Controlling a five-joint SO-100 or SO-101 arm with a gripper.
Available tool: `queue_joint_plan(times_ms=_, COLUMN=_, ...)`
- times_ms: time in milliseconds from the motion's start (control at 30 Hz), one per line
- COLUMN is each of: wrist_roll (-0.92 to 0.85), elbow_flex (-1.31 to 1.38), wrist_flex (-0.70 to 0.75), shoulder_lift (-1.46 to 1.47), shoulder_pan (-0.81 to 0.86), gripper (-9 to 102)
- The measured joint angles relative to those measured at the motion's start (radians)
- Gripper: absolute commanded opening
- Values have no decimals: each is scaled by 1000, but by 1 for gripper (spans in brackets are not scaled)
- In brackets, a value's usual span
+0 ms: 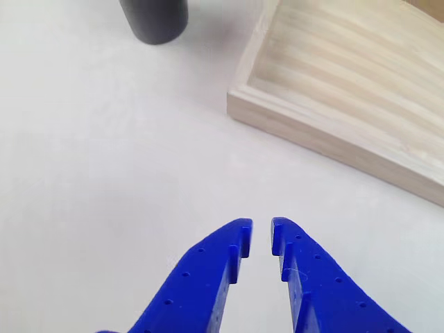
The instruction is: Place the black cylinder in the wooden box then return to rest.
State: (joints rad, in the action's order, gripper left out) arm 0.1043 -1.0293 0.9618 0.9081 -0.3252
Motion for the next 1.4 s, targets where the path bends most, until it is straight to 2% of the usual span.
queue_joint_plan(times_ms=100, wrist_roll=-2, elbow_flex=48, wrist_flex=-35, shoulder_lift=-80, shoulder_pan=-9, gripper=19)
queue_joint_plan(times_ms=400, wrist_roll=-51, elbow_flex=190, wrist_flex=-71, shoulder_lift=-284, shoulder_pan=-44, gripper=25)
queue_joint_plan(times_ms=933, wrist_roll=-32, elbow_flex=302, wrist_flex=-262, shoulder_lift=-552, shoulder_pan=-55, gripper=27)
queue_joint_plan(times_ms=1400, wrist_roll=-28, elbow_flex=387, wrist_flex=-342, shoulder_lift=-690, shoulder_pan=-91, gripper=28)
